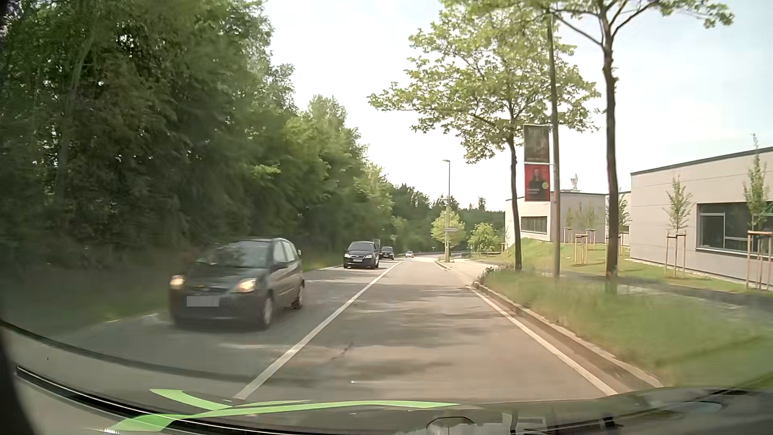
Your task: Follow the waypoints while adhering to traffic rules and regulations
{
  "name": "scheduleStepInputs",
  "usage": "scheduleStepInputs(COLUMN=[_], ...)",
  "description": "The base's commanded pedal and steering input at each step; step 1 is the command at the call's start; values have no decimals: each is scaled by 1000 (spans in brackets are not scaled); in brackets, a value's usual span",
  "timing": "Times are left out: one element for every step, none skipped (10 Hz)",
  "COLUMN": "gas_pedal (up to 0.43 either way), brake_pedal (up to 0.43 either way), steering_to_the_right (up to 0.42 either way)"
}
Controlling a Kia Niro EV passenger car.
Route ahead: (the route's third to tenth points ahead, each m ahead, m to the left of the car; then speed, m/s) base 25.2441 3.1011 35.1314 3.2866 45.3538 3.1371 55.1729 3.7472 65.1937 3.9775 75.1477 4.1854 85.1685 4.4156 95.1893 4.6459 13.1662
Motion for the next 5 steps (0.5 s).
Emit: scheduleStepInputs(gas_pedal=[98,98,98,98,98], brake_pedal=[0,0,0,0,0], steering_to_the_right=[1,1,1,0,0])
